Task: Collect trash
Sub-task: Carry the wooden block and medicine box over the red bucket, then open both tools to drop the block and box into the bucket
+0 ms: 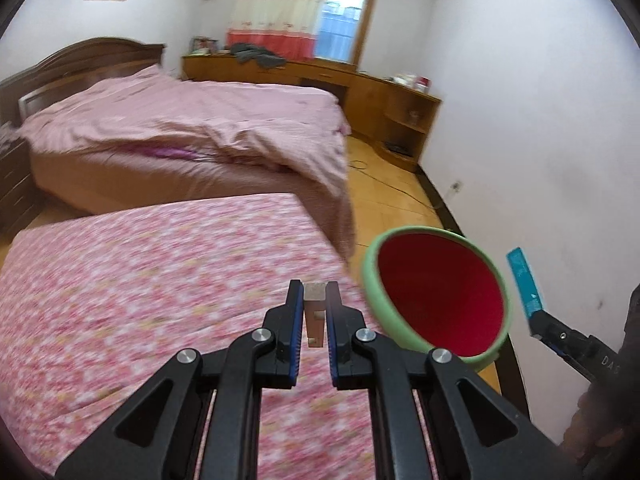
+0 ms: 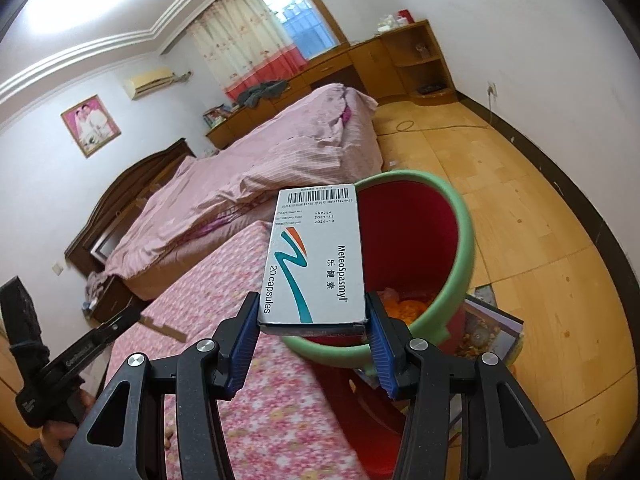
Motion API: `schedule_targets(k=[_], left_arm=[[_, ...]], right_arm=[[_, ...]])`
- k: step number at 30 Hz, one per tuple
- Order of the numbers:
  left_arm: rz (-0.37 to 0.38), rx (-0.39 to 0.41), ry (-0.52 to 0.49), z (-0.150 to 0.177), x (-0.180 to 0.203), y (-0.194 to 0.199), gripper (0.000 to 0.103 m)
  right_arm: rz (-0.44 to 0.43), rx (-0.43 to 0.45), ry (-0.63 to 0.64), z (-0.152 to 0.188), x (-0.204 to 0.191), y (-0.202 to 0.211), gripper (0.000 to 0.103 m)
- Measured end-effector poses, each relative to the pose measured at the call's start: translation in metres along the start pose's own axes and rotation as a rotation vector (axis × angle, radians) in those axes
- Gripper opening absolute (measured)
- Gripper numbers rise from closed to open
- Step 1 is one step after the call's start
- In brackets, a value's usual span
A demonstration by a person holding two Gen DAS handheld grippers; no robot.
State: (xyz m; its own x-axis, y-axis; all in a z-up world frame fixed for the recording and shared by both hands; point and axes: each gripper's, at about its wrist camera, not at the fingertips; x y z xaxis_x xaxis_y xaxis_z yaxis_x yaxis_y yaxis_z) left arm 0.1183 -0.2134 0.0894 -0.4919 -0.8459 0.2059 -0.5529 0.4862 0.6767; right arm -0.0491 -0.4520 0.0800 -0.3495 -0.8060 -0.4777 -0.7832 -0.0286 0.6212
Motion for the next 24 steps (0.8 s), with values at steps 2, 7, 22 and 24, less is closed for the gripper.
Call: schedule_targets(k=[2, 7, 22, 24], left_arm=[[0.021, -0.007, -0.023, -0.004, 0.017, -0.011, 0.009], [0.067, -0.015, -0.061, -0.016, 0.052, -0.038, 0.009], [0.105, -0.141, -0.115, -0.008, 0.092, -0.105, 0.009], [0.107, -0.144, -0.120, -0.006, 0.094, -0.107, 0.009]], right_arm=[[0.003, 0.003, -0.009, -0.001, 0.012, 0.004, 0.052], [0.014, 0.003, -0.033, -0.006, 0.027, 0.001, 0.052], [0.010, -0.014, -0.071, -0.012, 0.048, -0.013, 0.052], [0.012, -0.020, -0.067, -0.013, 0.047, -0.017, 0.052]])
Point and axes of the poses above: each gripper's, at about its wrist camera, not at the fingertips, and y roughly against the way its jaws point, x to its right, z to its underside, and after that the axes turned 7 degrees about -x, right-handed
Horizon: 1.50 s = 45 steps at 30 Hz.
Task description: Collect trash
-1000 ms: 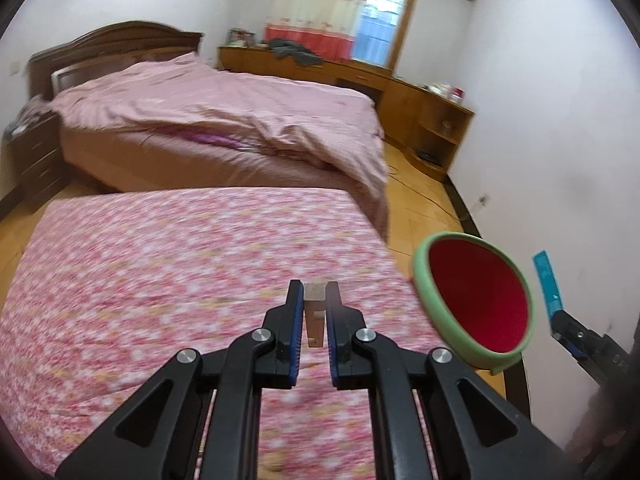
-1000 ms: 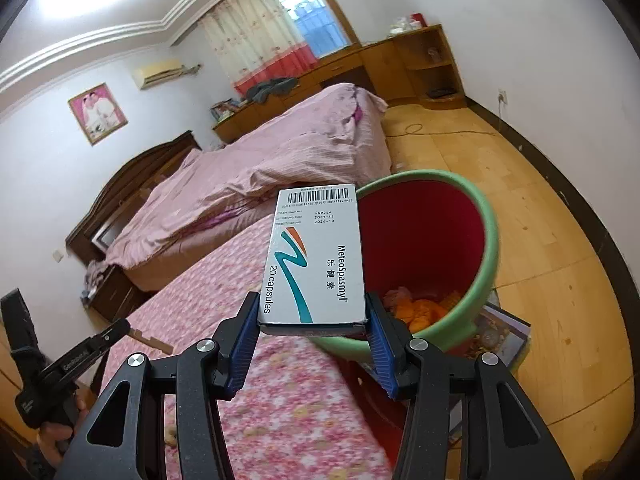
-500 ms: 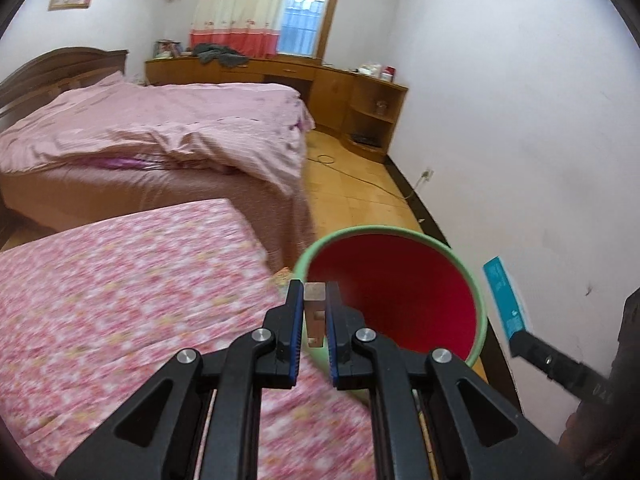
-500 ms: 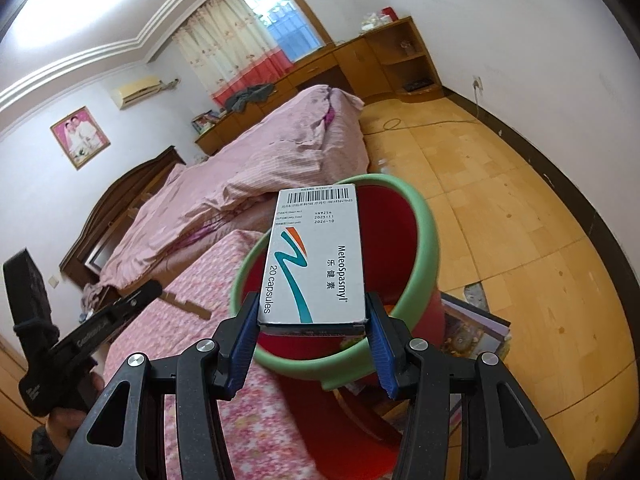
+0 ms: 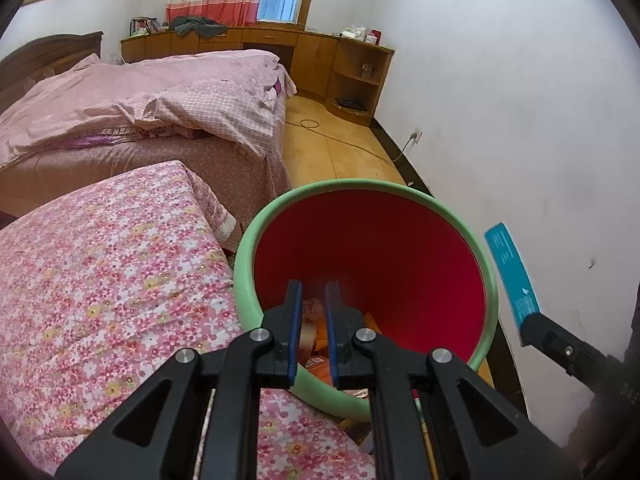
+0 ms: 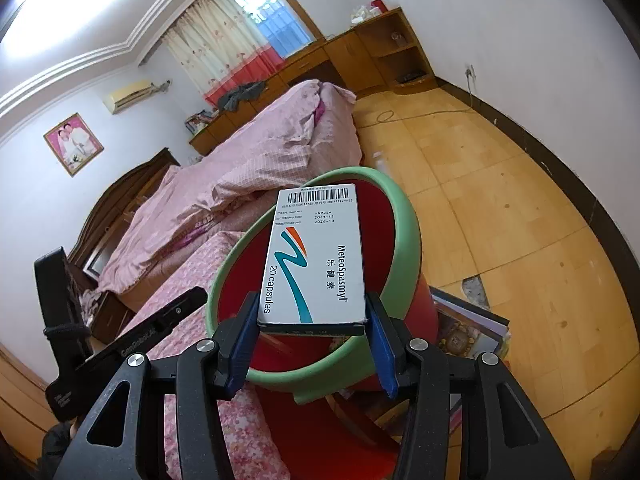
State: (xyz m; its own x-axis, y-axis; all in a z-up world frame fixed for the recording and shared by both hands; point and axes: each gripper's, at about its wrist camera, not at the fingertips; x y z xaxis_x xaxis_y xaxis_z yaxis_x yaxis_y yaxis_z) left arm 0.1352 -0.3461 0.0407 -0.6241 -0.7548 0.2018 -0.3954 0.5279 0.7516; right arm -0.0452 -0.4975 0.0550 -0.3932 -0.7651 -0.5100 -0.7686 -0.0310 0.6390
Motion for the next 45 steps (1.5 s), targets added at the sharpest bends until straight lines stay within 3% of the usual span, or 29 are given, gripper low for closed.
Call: schedule_targets(k=[2, 5, 15, 23, 28, 35, 45], left_arm=[[0.003, -0.005, -0.005, 0.001, 0.001, 0.000, 0.012], [-0.005, -0.010, 0.001, 0.003, -0.001, 0.000, 0.025], [-0.007, -0.021, 0.018, 0.010, -0.011, 0.020, 0.042], [-0.073, -0.008, 0.050, 0.028, -0.024, 0.064, 0.044], [-0.105, 0.010, 0.101, 0.041, -0.038, 0.095, 0.044], [-0.154, 0.068, 0.163, 0.071, -0.056, 0.152, 0.044], [-0.282, 0.112, 0.245, 0.128, -0.088, 0.214, 0.047]], right_arm=[[0.005, -0.008, 0.007, -0.002, -0.001, -0.005, 0.052], [0.010, -0.027, 0.023, -0.006, -0.005, -0.013, 0.053], [0.002, -0.037, 0.069, -0.005, -0.019, -0.013, 0.054], [0.014, -0.005, 0.104, 0.004, -0.038, 0.015, 0.056], [0.034, 0.002, 0.131, 0.017, -0.057, 0.028, 0.071], [0.008, -0.009, 0.198, 0.043, -0.090, 0.040, 0.072], [-0.019, -0.020, 0.341, 0.092, -0.143, 0.056, 0.072]])
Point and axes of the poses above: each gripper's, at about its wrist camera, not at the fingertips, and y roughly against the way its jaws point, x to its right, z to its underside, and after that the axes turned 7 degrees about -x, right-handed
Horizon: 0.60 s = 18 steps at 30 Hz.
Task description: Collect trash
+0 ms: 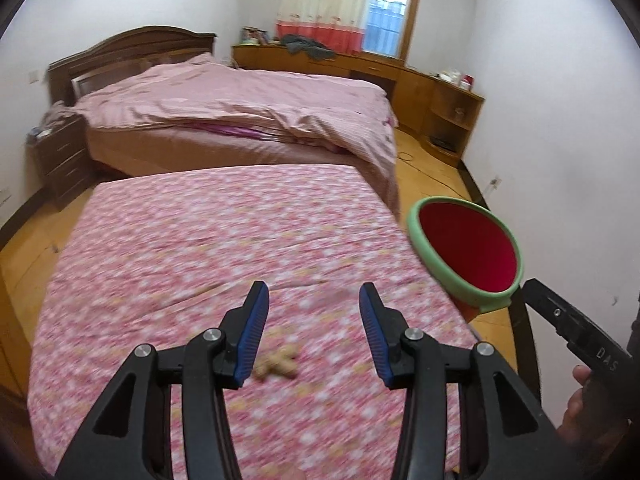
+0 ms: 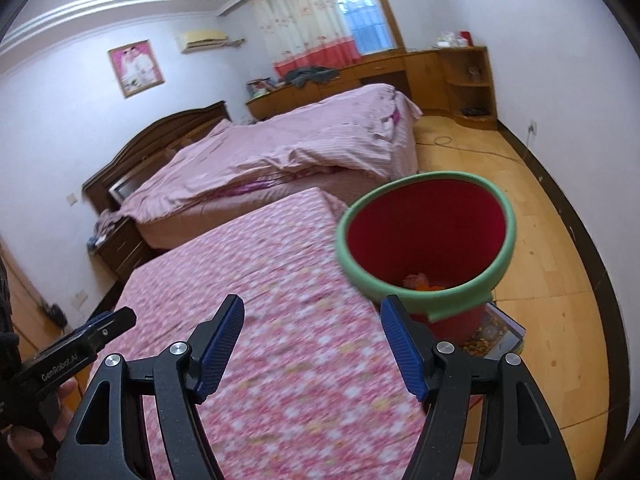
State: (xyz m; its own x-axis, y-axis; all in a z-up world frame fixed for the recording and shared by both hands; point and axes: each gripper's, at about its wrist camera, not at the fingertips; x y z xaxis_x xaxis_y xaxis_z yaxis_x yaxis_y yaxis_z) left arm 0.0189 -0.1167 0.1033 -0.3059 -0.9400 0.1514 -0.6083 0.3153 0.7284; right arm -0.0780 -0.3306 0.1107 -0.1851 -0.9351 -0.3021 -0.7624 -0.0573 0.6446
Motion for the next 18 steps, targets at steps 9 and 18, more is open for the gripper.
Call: schedule_targets(k=[9, 18], left_arm=[[-0.106, 0.073, 0.063, 0.035, -0.041, 0.037, 0.047], [-0.172, 0.108, 0.145, 0.067, -0.068, 0.051, 0.047]], right_arm=[[-0.014, 0.038, 0.100, 0.028, -0.044, 0.009, 0.084], [0.007, 0.102, 0.149, 0.059, -0.067, 0.019, 0.084]])
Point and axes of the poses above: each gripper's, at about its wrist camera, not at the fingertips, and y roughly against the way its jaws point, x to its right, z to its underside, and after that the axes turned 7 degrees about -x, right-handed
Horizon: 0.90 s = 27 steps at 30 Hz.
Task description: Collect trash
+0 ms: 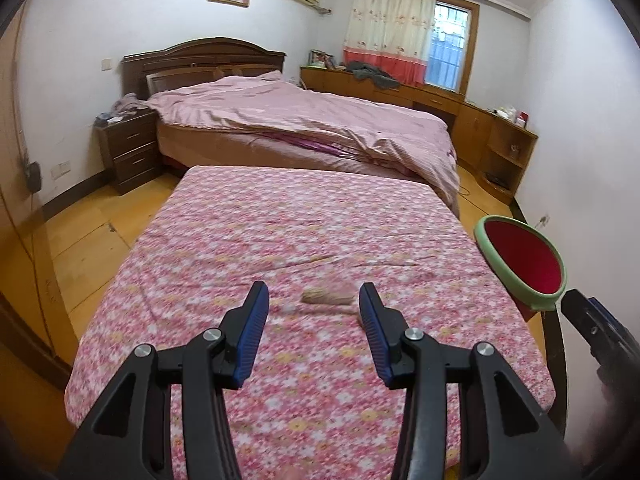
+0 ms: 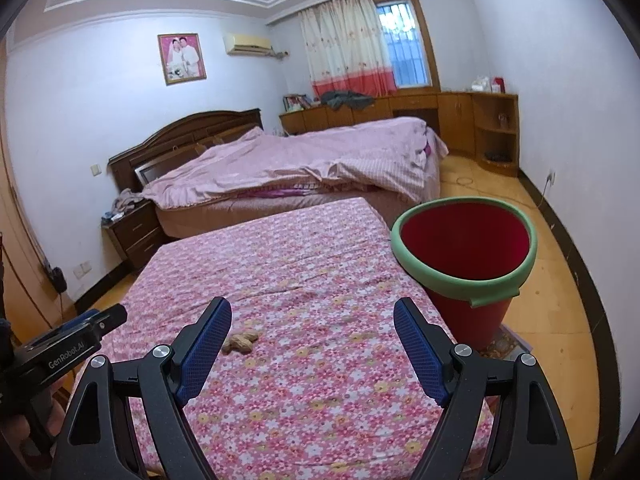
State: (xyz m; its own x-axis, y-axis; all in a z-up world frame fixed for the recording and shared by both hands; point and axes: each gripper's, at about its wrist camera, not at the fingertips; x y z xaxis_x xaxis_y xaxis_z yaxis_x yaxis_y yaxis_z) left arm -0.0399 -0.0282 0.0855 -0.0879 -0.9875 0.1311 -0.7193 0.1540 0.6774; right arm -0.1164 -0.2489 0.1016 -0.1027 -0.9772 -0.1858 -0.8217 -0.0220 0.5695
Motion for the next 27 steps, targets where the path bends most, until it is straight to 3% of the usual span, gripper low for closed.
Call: schedule_targets(k=[27], left_arm=[[-0.075, 0.070, 0.016, 0.015, -0.007, 0.009, 0.047]], right_arm=[[0.001, -0.028, 0.007, 0.020, -0.011, -0.006, 0.084]])
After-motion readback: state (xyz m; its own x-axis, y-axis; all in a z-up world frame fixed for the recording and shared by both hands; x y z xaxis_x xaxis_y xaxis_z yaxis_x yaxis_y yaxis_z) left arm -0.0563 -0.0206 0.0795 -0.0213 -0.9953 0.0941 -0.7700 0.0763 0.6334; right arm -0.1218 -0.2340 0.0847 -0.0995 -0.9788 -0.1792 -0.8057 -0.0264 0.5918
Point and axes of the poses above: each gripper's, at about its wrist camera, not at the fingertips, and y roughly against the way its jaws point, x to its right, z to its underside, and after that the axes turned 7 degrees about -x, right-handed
